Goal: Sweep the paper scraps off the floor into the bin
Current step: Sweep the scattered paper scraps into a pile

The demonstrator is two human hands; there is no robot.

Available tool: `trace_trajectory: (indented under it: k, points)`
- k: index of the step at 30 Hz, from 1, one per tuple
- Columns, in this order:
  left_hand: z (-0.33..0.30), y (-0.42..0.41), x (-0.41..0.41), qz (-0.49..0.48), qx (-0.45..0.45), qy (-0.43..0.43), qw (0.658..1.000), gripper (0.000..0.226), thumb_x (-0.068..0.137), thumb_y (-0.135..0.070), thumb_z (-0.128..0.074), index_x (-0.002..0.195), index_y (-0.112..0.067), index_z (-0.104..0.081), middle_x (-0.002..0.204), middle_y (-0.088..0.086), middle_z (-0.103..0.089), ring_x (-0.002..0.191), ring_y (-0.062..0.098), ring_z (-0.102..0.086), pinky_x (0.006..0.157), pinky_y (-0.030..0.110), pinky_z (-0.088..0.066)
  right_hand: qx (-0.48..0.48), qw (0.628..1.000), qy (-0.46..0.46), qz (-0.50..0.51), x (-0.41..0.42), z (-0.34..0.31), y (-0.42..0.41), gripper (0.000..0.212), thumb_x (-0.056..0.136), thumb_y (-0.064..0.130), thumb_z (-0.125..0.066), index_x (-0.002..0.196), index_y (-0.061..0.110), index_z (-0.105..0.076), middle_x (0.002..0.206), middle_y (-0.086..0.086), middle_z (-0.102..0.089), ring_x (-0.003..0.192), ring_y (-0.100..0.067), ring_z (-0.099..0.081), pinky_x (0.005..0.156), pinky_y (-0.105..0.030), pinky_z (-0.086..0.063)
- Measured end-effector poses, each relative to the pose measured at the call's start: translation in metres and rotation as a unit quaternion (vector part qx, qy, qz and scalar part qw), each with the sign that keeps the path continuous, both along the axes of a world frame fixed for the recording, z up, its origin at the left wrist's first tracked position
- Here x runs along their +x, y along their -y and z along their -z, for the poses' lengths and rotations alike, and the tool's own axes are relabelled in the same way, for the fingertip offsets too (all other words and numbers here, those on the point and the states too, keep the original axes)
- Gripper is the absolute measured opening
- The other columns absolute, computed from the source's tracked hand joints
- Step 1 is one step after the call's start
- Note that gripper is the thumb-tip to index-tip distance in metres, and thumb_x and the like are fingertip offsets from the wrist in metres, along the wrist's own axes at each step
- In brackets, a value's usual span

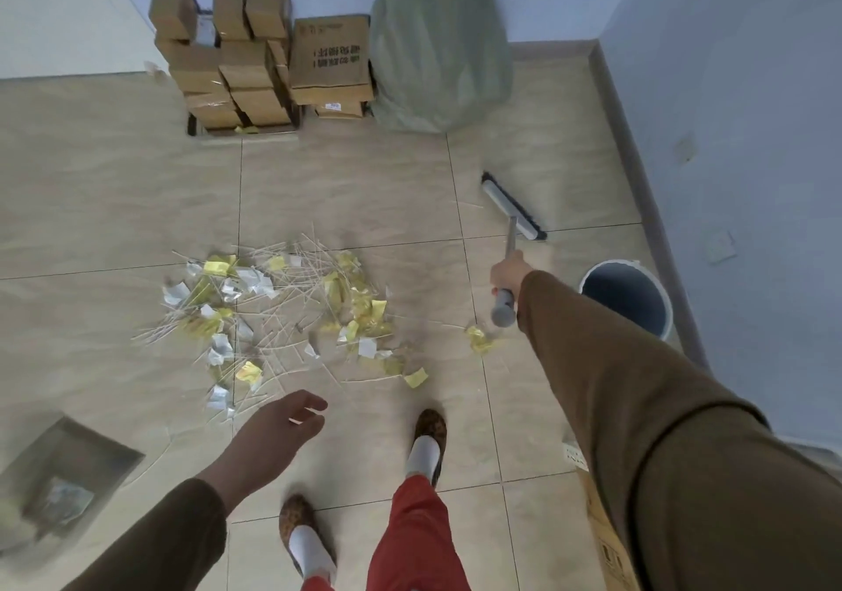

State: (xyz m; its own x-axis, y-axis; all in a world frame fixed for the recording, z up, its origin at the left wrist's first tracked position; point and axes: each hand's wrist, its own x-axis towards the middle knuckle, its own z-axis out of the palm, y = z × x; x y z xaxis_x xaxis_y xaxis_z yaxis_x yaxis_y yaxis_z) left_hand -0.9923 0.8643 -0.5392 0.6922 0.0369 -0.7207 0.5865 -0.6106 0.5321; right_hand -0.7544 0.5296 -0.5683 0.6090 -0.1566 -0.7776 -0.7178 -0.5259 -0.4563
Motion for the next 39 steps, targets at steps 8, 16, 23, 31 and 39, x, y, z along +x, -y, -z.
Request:
trace_trajectory:
  k: [8,16,23,31,39]
  points:
    - [0.000,-0.014,-0.006,0.017,0.005,0.003,1.000,0.014,0.092,-0.025,-0.065,0.100,-0.036,-0.068,0.092,-0.004,-0.071,0.085,0.018,-0.068,0.077,0.038,-0.055,0.026,0.987,-0.081,-0.138,-0.114,0.022,-0.085,0.061,0.093,0.001,-0.037,0.148,0.018,-0.019,0.102,-0.012,-0.053,0.075,-0.026,-0.057,0.055,-0.031,-0.050]
    - [-0.035,-0.031,-0.018,0.035,-0.028,0.048,0.998,0.013,0.094,-0.023,-0.063,0.106,-0.027,-0.068,0.095,0.000,-0.072,0.089,0.018,-0.070,0.081,0.041,-0.056,0.074,0.997,-0.009,-0.006,-0.272,-0.061,-0.068,0.049,0.087,0.005,-0.049,0.131,0.026,-0.042,0.083,-0.009,-0.058,0.046,-0.016,-0.049,0.040,-0.023,-0.042]
    - [-0.041,-0.057,-0.063,0.079,-0.040,0.045,0.995,0.015,0.096,-0.022,-0.061,0.110,-0.020,-0.067,0.097,0.004,-0.071,0.091,0.017,-0.069,0.080,0.038,-0.055,-0.058,0.994,0.000,0.097,-0.314,-0.067,-0.032,0.040,0.092,0.002,-0.039,0.127,0.021,-0.033,0.093,-0.011,-0.055,0.067,-0.022,-0.053,0.053,-0.030,-0.047]
    - [-0.032,-0.111,-0.114,0.065,-0.035,0.028,0.997,0.013,0.095,-0.024,-0.062,0.107,-0.023,-0.067,0.096,0.003,-0.072,0.093,0.019,-0.069,0.082,0.041,-0.055,0.009,0.983,-0.078,0.168,-0.336,-0.015,-0.120,0.056,0.098,0.001,-0.040,0.149,0.002,-0.016,0.099,-0.013,-0.051,0.063,-0.017,-0.048,0.052,-0.029,-0.044]
    - [-0.038,-0.127,-0.134,0.039,-0.048,0.021,0.998,0.018,0.095,-0.020,-0.062,0.111,-0.016,-0.067,0.101,0.008,-0.071,0.093,0.019,-0.069,0.083,0.039,-0.054,0.198,0.950,-0.113,0.212,-0.390,-0.042,-0.237,0.032,0.097,0.002,-0.036,0.126,0.015,-0.034,0.085,-0.007,-0.049,0.054,-0.013,-0.045,0.039,-0.020,-0.042]
